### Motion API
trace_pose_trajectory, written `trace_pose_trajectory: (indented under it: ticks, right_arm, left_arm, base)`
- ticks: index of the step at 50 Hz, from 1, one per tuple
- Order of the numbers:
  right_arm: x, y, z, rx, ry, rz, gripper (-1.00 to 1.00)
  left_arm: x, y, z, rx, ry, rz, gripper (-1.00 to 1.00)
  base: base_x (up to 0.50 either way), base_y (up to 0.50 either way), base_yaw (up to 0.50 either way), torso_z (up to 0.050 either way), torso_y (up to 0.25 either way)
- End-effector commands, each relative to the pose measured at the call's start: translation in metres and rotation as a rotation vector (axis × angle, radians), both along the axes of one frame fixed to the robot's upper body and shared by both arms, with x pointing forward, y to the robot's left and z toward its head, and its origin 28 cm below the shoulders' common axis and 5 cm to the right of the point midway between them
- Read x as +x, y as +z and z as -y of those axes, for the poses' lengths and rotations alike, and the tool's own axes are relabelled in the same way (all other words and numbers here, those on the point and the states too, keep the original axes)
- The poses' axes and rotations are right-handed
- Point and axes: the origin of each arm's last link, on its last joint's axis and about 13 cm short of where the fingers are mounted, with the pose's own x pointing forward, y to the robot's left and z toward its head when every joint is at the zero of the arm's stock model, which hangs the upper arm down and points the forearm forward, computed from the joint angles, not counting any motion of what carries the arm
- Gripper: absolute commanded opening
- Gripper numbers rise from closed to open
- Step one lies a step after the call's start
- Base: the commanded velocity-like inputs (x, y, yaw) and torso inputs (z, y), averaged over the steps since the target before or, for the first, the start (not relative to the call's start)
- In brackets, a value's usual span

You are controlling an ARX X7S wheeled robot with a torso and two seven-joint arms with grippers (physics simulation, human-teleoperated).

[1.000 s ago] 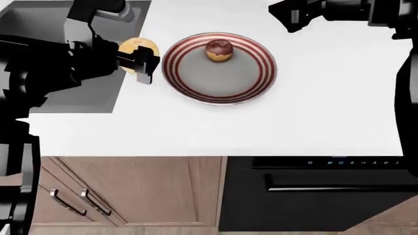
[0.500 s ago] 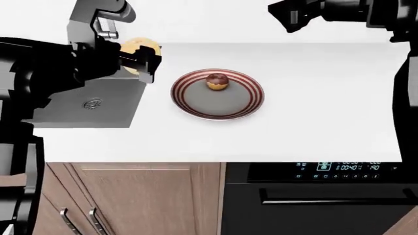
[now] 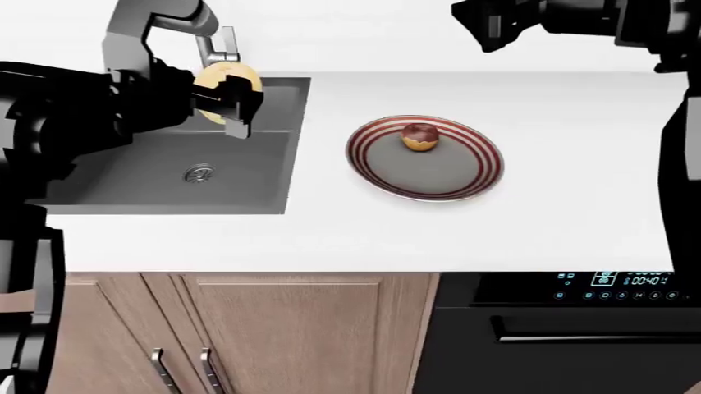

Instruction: Place the pastries on the plates.

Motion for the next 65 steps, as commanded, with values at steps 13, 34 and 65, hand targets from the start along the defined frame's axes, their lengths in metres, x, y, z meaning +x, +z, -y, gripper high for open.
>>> trace_pose_trajectory:
  ticks: [13, 34, 65]
  right_arm:
    - [0.000, -0.002, 0.000, -0.004, -0.004, -0.009, 1.00]
    - [0.000, -0.009, 0.001, 0.003, -0.012, -0.012, 1.00]
    - [-0.001, -0.012, 0.000, 0.023, -0.007, -0.019, 1.00]
  left_arm:
    - [0.002, -0.001, 0.003, -0.002, 0.005, 0.000, -1.00]
    - [0.000, -0.003, 0.003, 0.000, 0.015, -0.006, -1.00]
    - [0.003, -0.003, 0.004, -0.004, 0.022, 0.002, -1.00]
  base:
    - [0.00, 0.50, 0.00, 0.000, 0.000]
    - [0.00, 0.50, 0.00, 0.000, 0.000]
    - [0.00, 0.50, 0.00, 0.000, 0.000]
